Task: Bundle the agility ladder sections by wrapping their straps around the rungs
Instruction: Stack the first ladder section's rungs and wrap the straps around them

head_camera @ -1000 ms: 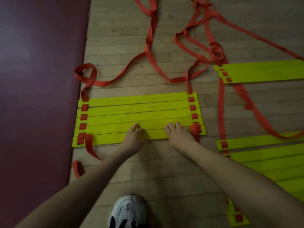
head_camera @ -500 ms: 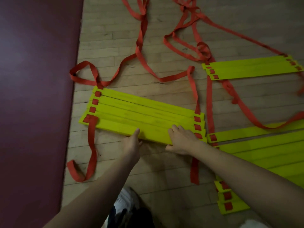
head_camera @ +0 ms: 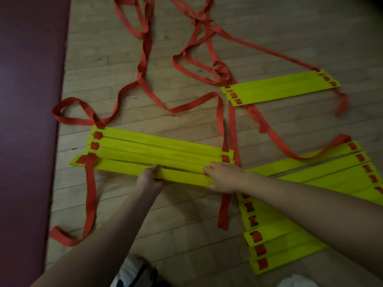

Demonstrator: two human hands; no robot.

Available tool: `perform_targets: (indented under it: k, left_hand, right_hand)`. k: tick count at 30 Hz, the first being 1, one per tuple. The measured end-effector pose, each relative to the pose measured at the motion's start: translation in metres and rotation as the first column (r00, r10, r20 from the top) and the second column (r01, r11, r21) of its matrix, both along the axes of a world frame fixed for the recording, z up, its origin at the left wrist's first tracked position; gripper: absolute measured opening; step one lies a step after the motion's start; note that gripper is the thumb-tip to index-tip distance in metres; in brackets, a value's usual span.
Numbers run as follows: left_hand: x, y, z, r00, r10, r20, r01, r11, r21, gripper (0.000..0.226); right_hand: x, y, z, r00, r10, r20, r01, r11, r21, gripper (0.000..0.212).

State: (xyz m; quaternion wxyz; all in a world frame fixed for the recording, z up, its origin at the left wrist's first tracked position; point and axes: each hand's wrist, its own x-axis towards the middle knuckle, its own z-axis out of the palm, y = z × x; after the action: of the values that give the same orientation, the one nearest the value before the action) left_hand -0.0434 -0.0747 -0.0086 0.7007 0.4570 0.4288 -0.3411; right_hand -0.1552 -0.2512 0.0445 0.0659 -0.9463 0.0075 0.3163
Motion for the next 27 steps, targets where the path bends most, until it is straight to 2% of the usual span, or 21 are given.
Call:
perform_targets:
  k: [4, 7, 10, 14, 17, 19, 20, 22, 24, 25, 27]
  left_hand:
    - [0.012, -0.006, 0.009, 1.0, 0.003, -0.016, -0.003, 1.0, -0.023, 0.023]
    - [0.016, -0.011, 0.003, 0.997, -0.071, 0.006, 0.071, 0.997, 0.004, 0.023]
    - [0.014, -0.015, -0.003, 0.997, -0.074, -0.021, 0.075, 0.996, 0.056, 0.022]
    - [0.018, -0.017, 0.001, 0.993, -0.087, -0.074, 0.098, 0.983, 0.155, 0.016]
    - [0.025, -0.023, 0.014, 0.993, -0.11, -0.042, 0.116, 0.978, 0.173, 0.021]
    - [0.03, -0.03, 0.023, 0.99, -0.139, 0.003, 0.136, 0.976, 0.17, 0.021]
    - [0.032, -0.032, 0.029, 0.987, -0.157, 0.032, 0.15, 0.974, 0.169, 0.02]
    - [0.032, -0.038, 0.047, 0.976, -0.203, 0.081, 0.184, 0.963, 0.195, 0.018]
    - [0.027, -0.045, 0.064, 0.965, -0.234, 0.121, 0.206, 0.957, 0.204, 0.036]
    - [0.023, -0.05, 0.074, 0.961, -0.249, 0.118, 0.221, 0.953, 0.208, 0.044]
    - [0.016, -0.057, 0.09, 0.954, -0.276, 0.114, 0.248, 0.945, 0.214, 0.039]
  right_hand:
    - [0.003, -0.012, -0.008, 0.997, -0.073, 0.008, 0.073, 0.996, 0.058, 0.055]
    - [0.008, -0.017, -0.02, 0.99, -0.138, -0.023, 0.14, 0.981, 0.132, 0.059]
    - [0.013, -0.022, -0.029, 0.995, -0.087, -0.037, 0.092, 0.981, 0.173, 0.059]
    - [0.011, -0.021, -0.032, 0.998, -0.012, -0.06, 0.023, 0.982, 0.185, 0.043]
    - [0.01, -0.024, -0.021, 0.993, -0.063, 0.102, 0.05, 0.991, 0.121, 0.026]
    - [0.009, -0.033, -0.01, 0.969, -0.113, 0.219, 0.092, 0.99, 0.103, 0.026]
    - [0.008, -0.039, -0.004, 0.957, -0.145, 0.252, 0.116, 0.985, 0.125, 0.027]
    - [0.005, -0.05, 0.006, 0.941, -0.257, 0.221, 0.196, 0.945, 0.262, 0.028]
    - [-0.002, -0.055, 0.013, 0.918, -0.373, 0.134, 0.284, 0.856, 0.432, 0.028]
    - [-0.008, -0.056, 0.017, 0.908, -0.407, 0.098, 0.316, 0.82, 0.478, 0.031]
    - [-0.019, -0.055, 0.024, 0.888, -0.455, 0.071, 0.357, 0.777, 0.519, 0.039]
